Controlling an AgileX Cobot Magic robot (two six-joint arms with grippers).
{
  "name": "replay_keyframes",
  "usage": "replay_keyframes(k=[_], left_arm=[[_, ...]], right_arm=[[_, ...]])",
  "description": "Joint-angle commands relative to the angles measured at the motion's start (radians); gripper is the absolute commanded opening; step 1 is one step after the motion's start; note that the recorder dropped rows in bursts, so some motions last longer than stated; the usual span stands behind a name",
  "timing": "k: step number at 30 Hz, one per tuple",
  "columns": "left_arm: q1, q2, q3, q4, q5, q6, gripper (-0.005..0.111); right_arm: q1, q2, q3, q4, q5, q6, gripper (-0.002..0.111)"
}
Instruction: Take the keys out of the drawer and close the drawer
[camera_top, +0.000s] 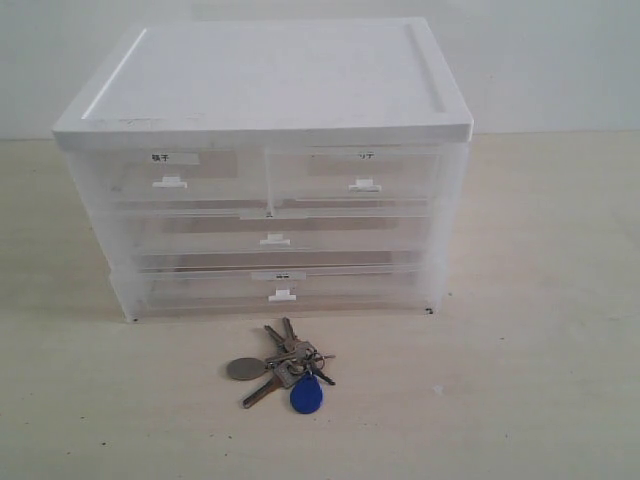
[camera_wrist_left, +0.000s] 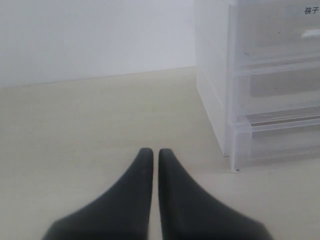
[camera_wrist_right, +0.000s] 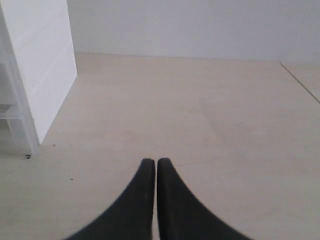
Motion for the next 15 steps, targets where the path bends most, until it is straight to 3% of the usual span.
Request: replay_keyframes(k=[1,15], left_arm=[[-0.006,-0.003,0.004,0.002,-0.004,0.003,0.005],[-0.006,-0.003,0.004,0.002,-0.004,0.003,0.005]], right_arm=[[-0.008,-0.006,-0.001,-0.005,0.002,0.003,0.000],[-0.008,-0.006,-0.001,-0.005,0.010,0.027,0.000]])
